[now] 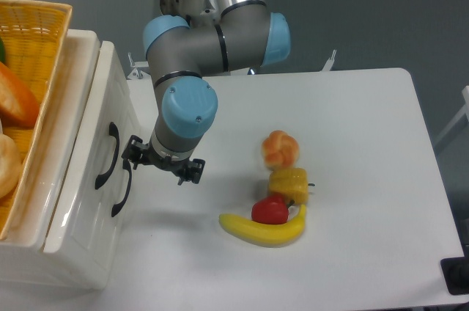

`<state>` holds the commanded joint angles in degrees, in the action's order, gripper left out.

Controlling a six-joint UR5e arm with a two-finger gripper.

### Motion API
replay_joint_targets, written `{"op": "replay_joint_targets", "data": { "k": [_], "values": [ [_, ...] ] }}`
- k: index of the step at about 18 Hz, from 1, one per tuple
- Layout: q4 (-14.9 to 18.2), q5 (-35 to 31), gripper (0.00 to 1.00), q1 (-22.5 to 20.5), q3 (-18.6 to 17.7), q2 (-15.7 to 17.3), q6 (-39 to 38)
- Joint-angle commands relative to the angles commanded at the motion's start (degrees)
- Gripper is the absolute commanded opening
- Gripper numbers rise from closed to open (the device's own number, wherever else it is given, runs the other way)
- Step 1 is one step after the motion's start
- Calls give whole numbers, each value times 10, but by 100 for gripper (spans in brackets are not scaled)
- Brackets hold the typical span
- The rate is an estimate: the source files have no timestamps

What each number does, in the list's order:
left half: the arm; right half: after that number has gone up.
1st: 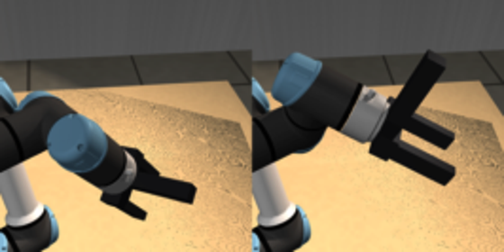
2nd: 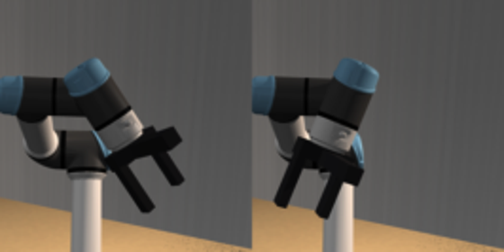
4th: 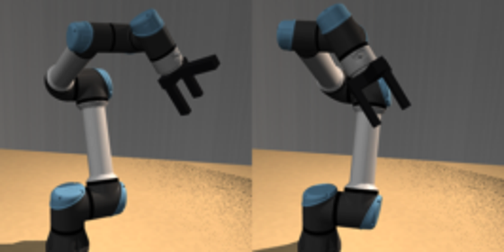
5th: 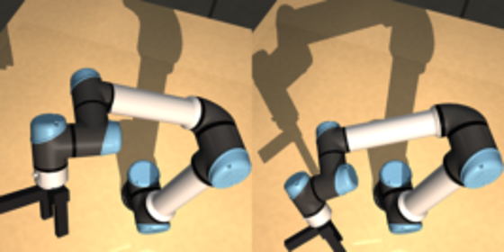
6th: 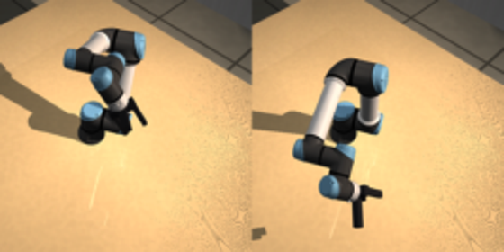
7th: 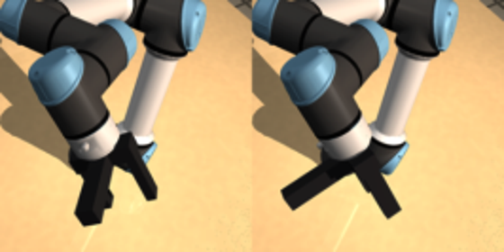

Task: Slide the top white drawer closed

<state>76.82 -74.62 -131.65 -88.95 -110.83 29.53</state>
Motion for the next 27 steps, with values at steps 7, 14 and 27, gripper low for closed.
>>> {"op": "replay_joint_targets", "data": {
  "k": [7, 14, 27],
  "values": [
    [-3, -56, 100, -47, 32, 8, 15],
    [-1, -59, 100, -125, 40, 48, 134],
    [27, -122, 100, -208, 15, 135, 294]
  ]
}}
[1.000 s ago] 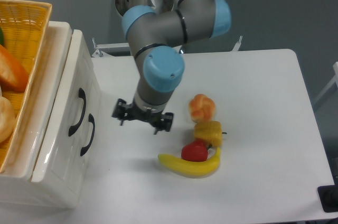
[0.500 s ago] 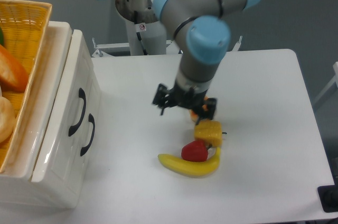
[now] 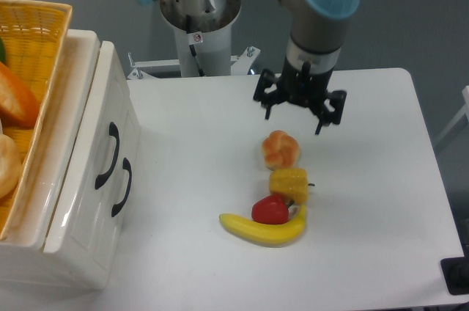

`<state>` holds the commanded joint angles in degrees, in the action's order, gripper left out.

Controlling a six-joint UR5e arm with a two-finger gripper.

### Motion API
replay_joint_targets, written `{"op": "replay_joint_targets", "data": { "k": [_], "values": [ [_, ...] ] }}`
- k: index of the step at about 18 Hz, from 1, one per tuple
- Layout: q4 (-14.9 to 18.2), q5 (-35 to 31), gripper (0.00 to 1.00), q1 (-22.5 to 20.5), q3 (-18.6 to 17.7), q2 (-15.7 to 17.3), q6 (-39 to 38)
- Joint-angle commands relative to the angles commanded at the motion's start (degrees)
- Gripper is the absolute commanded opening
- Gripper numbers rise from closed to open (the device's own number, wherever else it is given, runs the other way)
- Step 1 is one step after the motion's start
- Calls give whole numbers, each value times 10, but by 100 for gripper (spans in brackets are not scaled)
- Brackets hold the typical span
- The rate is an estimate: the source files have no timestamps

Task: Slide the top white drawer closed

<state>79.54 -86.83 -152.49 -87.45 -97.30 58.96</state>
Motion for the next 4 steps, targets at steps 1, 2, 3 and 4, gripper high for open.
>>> {"op": "replay_joint_targets", "data": {
  "k": [1, 2, 3, 4],
  "values": [
    [7, -1, 100, -4, -2, 2, 15],
    [15, -1, 100, -7, -3, 5, 24],
    [17, -1, 100, -14, -3, 9, 27],
    [18, -2, 100, -19, -4, 11, 34]
  ]
}}
